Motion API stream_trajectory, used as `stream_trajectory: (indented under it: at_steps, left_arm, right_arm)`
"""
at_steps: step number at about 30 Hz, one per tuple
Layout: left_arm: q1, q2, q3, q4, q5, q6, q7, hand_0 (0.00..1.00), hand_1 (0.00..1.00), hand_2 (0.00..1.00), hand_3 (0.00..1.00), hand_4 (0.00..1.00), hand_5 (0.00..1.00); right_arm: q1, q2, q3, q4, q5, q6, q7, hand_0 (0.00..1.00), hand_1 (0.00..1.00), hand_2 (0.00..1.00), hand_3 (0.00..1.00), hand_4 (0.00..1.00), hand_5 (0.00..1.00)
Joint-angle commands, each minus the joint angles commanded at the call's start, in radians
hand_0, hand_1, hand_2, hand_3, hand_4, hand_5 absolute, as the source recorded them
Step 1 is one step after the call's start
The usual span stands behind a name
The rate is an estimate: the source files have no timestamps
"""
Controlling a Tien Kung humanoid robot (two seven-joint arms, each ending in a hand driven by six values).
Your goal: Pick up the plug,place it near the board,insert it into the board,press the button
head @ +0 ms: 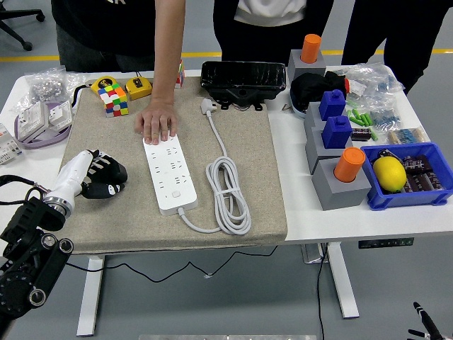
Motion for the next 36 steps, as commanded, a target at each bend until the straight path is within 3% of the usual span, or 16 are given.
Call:
stream_trajectory:
  at_steps: [11,19,28,36]
  left_arm:
    - [-0.001,0.005,0.004,-0.030,0.017,-0.005,0.007,0.326,0.437,0.431,0.515,0.769,0.002]
    - [-0.002,0.016,0.024,-0.084,0.008,-0.007,0.007,0.315,0.404,0.413,0.505,0.780,0.002]
    - [-0.008,0.026,0.084,-0.172,0.001,-0.002,0.009,0.315,0.397,0.405,0.499,0.773,0.002]
    - [-0.030,0.033,0.140,-0.186,-0.005,-0.001,0.011,0.314,0.394,0.400,0.495,0.758,0.002]
  right_arm:
    - [0.000,-0.003,-0.003,0.000,0.002,0.001,-0.003,0.791,0.717,0.683,0.667,0.998,0.984]
    - [0.003,-0.006,-0.009,0.000,0.008,0.000,-0.004,0.792,0.716,0.683,0.667,0.998,0.983]
    - [0.002,-0.006,-0.012,0.000,0.011,0.000,-0.003,0.791,0.716,0.683,0.667,0.998,0.982]
    - [0.002,-0.007,-0.009,0.000,0.008,-0.001,-0.005,0.792,0.716,0.683,0.667,0.998,0.985]
